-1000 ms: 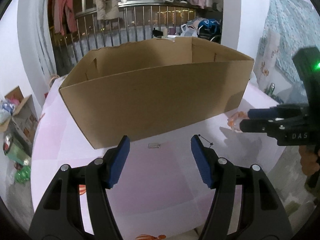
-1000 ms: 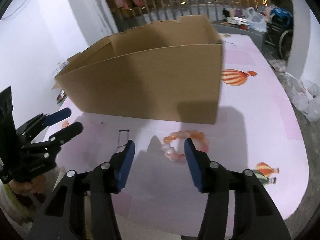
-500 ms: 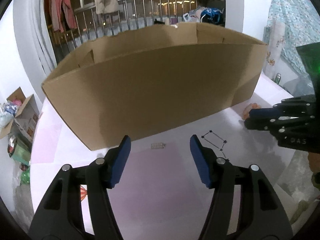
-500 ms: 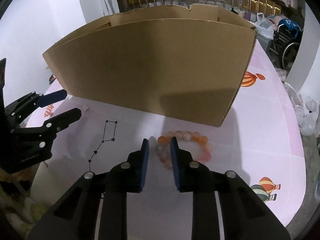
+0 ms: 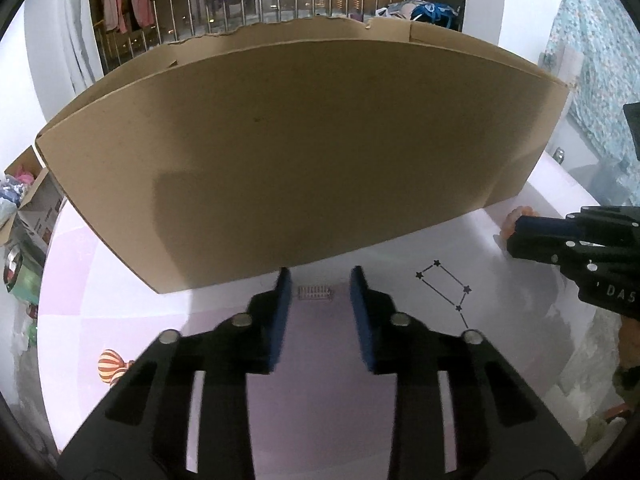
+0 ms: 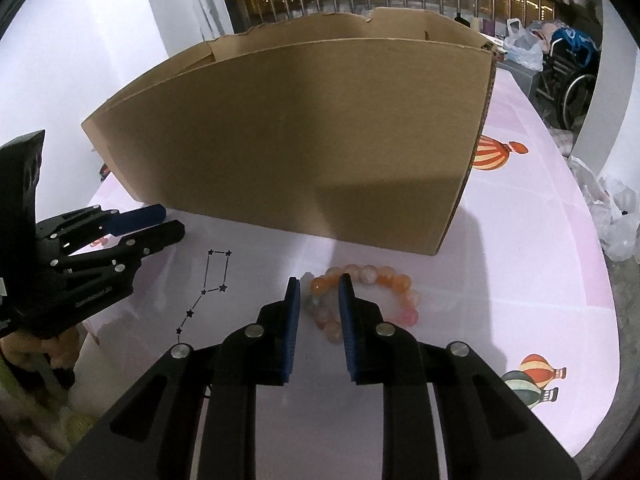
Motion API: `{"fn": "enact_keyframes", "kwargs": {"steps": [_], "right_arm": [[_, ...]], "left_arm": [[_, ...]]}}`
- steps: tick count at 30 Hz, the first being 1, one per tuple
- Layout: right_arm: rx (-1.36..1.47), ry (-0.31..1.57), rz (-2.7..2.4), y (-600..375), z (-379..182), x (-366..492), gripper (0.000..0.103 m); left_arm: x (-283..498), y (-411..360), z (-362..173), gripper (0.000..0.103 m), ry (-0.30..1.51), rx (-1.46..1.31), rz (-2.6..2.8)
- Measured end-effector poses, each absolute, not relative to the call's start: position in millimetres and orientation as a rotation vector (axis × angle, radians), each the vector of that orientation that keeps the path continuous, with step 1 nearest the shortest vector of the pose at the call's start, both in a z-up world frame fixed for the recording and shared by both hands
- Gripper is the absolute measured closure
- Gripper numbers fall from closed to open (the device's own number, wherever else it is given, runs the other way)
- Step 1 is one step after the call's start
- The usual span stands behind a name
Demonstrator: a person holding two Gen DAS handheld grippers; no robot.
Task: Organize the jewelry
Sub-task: 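Lower the open right gripper onto the peach bead bracelet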
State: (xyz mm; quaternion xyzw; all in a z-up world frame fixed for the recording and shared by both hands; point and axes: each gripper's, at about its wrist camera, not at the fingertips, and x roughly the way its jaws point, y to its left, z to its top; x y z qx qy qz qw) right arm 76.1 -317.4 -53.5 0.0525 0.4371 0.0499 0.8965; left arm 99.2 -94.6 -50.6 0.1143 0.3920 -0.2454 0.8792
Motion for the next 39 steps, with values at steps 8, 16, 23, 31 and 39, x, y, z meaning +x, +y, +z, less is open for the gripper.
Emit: {"fn": "enact_keyframes", "kwargs": {"steps": [8, 16, 23, 31, 39], "right_arm": [[0.121, 0.897, 0.103, -321.4, -53.5, 73.8, 0.083], [0.111, 0.900, 0.099, -323.7, -50.6, 71.9, 0.083], [0.078, 0.926, 0.091, -319.2, -47.0, 77.9, 0.082], [0.061, 0.950, 0.100, -313.8, -45.3, 82.2, 0.082], [0.022, 0.971, 0.081, -306.7, -45.8, 90.2, 0.082]], "left_arm": [[99.9, -96.1, -48.7, 0.090, 0.809, 0.250, -0.521], [103.1, -96.1, -47.6, 0.090, 0.835, 0.236, -0.515], [105.3, -96.3, -44.8, 0.090, 0.879, 0.212, -0.489], [106.5, -93.7, -40.7, 0.093, 0.911, 0.189, -0.471], [105.8, -89.0, -35.8, 0.097, 0.923, 0.176, -0.463]]}}
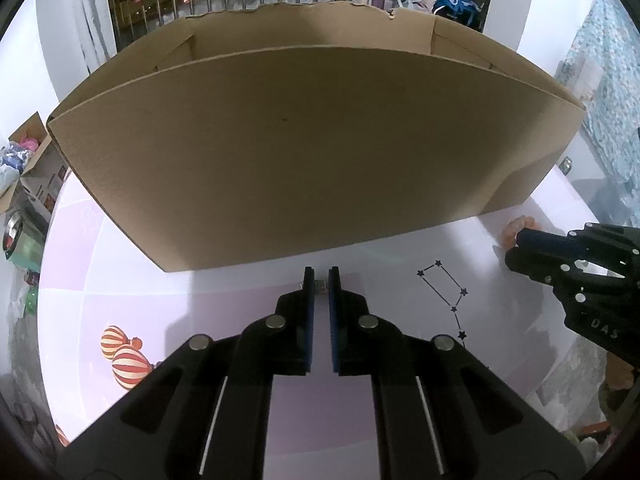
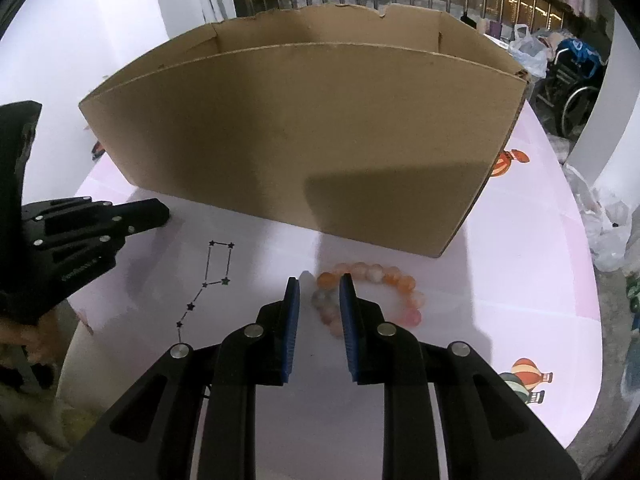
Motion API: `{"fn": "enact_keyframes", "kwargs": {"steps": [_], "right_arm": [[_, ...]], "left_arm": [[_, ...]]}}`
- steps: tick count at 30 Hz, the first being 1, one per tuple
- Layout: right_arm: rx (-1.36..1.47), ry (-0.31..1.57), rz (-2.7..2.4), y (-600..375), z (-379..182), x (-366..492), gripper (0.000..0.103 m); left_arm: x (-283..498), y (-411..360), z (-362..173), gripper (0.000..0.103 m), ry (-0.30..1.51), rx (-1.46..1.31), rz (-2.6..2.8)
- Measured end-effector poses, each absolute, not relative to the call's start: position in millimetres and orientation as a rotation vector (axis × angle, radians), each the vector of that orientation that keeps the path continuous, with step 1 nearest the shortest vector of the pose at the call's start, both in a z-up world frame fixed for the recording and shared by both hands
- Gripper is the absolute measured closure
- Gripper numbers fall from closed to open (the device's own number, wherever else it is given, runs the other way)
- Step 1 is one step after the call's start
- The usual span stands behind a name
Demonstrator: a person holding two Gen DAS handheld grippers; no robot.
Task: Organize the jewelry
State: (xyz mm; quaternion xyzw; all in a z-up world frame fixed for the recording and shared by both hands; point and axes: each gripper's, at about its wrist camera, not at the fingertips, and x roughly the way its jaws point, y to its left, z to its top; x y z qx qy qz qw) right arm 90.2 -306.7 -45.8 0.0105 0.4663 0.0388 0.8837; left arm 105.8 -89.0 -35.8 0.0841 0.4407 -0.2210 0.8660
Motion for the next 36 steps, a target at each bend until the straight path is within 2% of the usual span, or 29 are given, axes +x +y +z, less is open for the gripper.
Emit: {"fn": "enact_keyframes", "kwargs": {"steps": [10, 12, 14, 30, 32, 34, 36], "right_arm": [[0.002, 0.966, 0.064, -294.4, -47.6, 90.1, 0.082], [-0.004, 0.962, 0.062, -291.9, -48.2, 89.1, 0.083], [0.002, 0.960, 0.065, -290.4, -50.3, 88.6, 0.091], [0.043, 0.964, 0.109, -287.7, -48.6, 88.6, 0.093], [0.042, 0.964, 0.108, -287.1, -48.8, 88.4, 0.093], [0.043, 0.962, 0.107, -287.7, -49.9, 89.0, 0.093], [0.049, 0.958, 0.107, -288.2, -51.0, 88.8, 0.093]], "left_arm": [[104.5, -82.9, -36.6, 0.097, 0.924, 0.169, -0.463], [104.6, -83.1, -36.6, 0.097, 0.924, 0.171, -0.463], [104.7, -82.9, -36.5, 0.097, 0.924, 0.171, -0.463], [102.2, -71.6, -37.8, 0.097, 0.897, 0.129, -0.491], [97.4, -63.6, -34.7, 0.091, 0.868, 0.113, -0.509], [92.6, -56.8, -32.8, 0.078, 0.848, 0.102, -0.523], [90.1, -53.3, -33.6, 0.078, 0.848, 0.098, -0.539]]}}
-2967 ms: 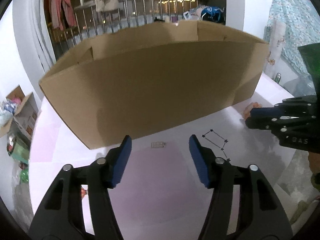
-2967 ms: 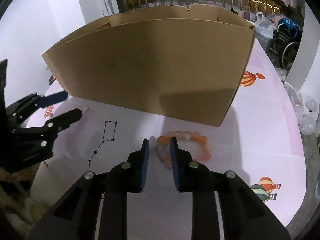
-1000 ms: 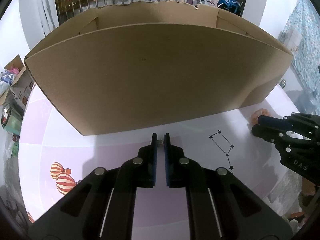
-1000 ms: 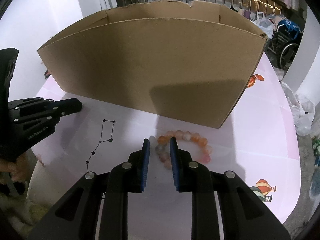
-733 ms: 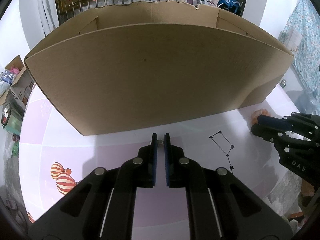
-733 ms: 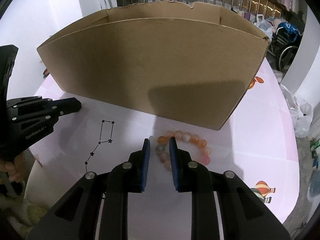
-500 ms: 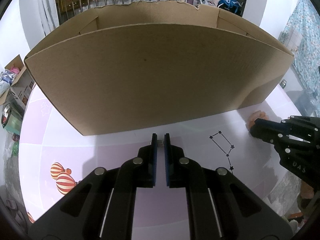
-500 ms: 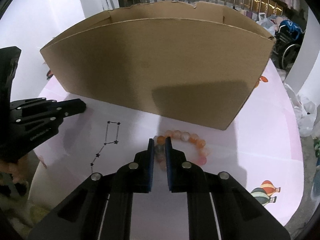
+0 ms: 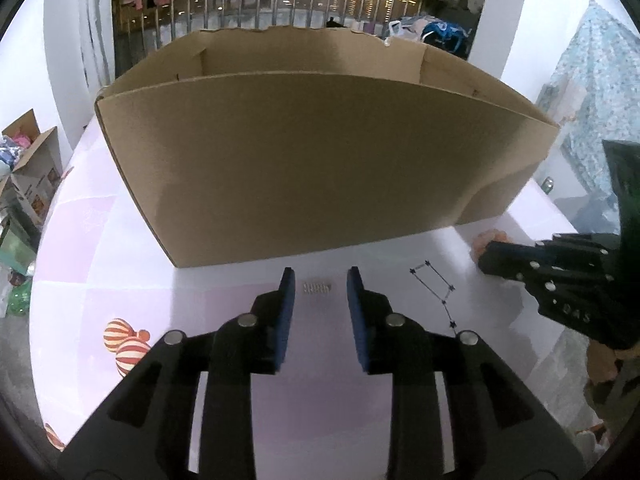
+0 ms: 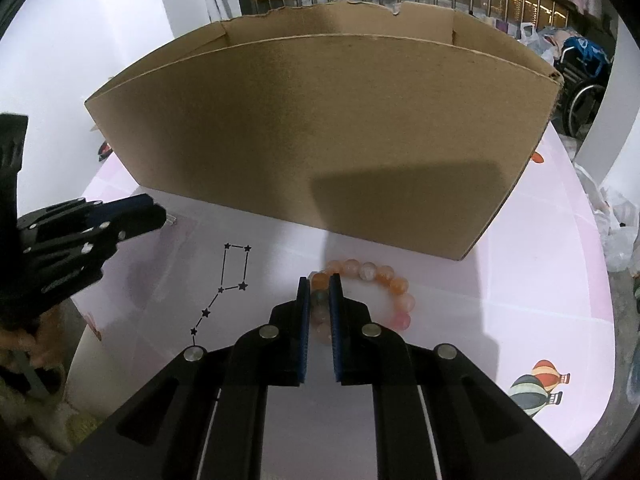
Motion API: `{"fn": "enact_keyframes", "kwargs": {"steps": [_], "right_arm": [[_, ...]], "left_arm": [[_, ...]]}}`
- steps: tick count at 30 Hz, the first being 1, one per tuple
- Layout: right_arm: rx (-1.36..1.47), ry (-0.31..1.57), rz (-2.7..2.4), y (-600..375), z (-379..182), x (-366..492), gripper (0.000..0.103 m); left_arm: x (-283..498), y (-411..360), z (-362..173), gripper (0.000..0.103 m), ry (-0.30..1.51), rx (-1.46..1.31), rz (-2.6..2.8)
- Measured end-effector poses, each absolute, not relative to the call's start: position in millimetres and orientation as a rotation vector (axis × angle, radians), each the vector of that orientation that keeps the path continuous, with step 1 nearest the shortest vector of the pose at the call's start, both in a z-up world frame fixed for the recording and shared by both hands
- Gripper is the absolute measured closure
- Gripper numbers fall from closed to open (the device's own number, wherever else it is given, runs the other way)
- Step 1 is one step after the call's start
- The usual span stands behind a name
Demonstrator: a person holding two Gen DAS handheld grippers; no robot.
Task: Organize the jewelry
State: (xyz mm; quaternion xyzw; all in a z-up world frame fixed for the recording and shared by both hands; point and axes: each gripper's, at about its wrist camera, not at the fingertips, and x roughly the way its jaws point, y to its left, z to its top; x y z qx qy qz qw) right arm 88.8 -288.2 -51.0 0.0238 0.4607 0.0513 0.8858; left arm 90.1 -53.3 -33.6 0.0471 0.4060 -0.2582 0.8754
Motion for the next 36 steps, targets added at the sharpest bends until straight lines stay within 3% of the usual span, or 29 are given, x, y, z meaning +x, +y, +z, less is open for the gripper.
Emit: {"fn": "enact_keyframes", "kwargs": {"steps": [24, 30, 36], "right_arm": [[0.096, 0.920, 0.125, -295.6, -54.0, 83.6, 0.093], [0.096, 0.920, 0.124, -292.0, -54.3, 80.6, 0.093], [0.097, 0.921, 0.124, -293.0, -54.3, 80.9, 0.093]], "left_arm": [[98.2, -62.1, -41.3, 0.074, 0.864, 0.206, -0.427], [96.9, -63.5, -40.9, 0.089, 0.858, 0.206, -0.441], [94.7, -67.8, -41.8, 0.090, 0.858, 0.201, -0.445]]}}
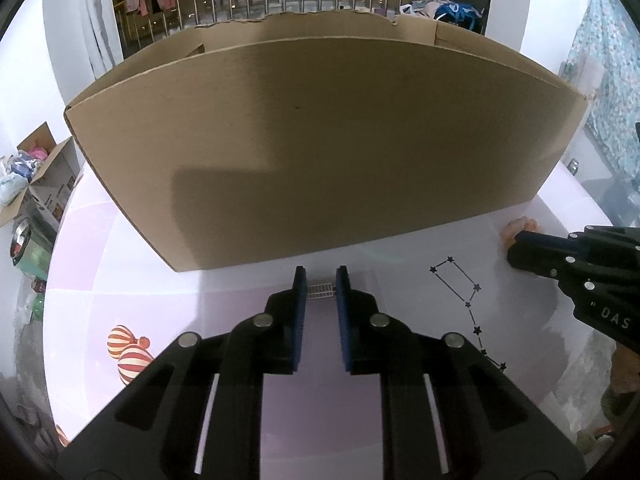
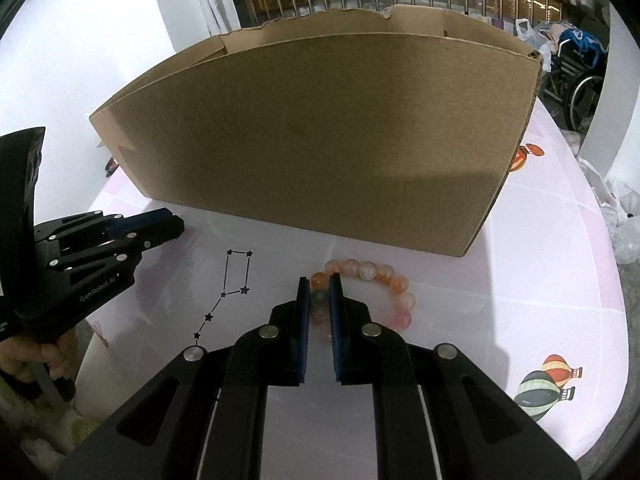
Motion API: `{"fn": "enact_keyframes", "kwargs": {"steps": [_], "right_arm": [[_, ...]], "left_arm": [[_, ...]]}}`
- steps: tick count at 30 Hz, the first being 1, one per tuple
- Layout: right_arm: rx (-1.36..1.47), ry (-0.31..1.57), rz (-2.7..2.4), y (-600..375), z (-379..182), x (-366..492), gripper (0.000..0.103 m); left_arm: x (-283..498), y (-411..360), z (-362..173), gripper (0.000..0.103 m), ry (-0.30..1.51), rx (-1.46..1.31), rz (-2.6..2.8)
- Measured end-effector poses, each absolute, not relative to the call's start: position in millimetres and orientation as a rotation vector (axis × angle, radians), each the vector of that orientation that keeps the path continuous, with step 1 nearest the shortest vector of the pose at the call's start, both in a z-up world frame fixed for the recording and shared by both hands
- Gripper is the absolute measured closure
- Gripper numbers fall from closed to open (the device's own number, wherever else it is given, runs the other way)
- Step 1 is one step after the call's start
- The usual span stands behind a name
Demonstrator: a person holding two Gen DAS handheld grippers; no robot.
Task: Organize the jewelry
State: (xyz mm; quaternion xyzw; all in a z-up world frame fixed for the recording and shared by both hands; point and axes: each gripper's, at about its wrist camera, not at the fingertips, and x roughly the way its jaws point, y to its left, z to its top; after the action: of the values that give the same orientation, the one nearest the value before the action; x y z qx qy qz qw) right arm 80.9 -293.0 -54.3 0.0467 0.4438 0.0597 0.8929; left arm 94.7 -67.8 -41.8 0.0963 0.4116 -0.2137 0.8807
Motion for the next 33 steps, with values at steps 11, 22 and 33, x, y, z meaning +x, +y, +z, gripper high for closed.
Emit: {"fn": "enact_keyframes", "kwargs": {"steps": [11, 22, 33], "right_arm": [[0.097, 0.918, 0.122, -294.2, -55.0, 79.6, 0.093], [0.129, 0.868, 0.094, -309.1, -40.0, 71.7, 0.093], [0.180, 0.873, 0.103, -312.5, -37.9, 66.5, 0.093]], "left_arm": [[94.3, -66.4, -42.4, 0.090, 0.848, 0.186, -0.459], [92.0, -59.4, -45.2, 0.103, 0.849, 0.144, -0.470], [86.2, -43.0, -35.5, 0.103, 0.790, 0.159, -0.469]]}}
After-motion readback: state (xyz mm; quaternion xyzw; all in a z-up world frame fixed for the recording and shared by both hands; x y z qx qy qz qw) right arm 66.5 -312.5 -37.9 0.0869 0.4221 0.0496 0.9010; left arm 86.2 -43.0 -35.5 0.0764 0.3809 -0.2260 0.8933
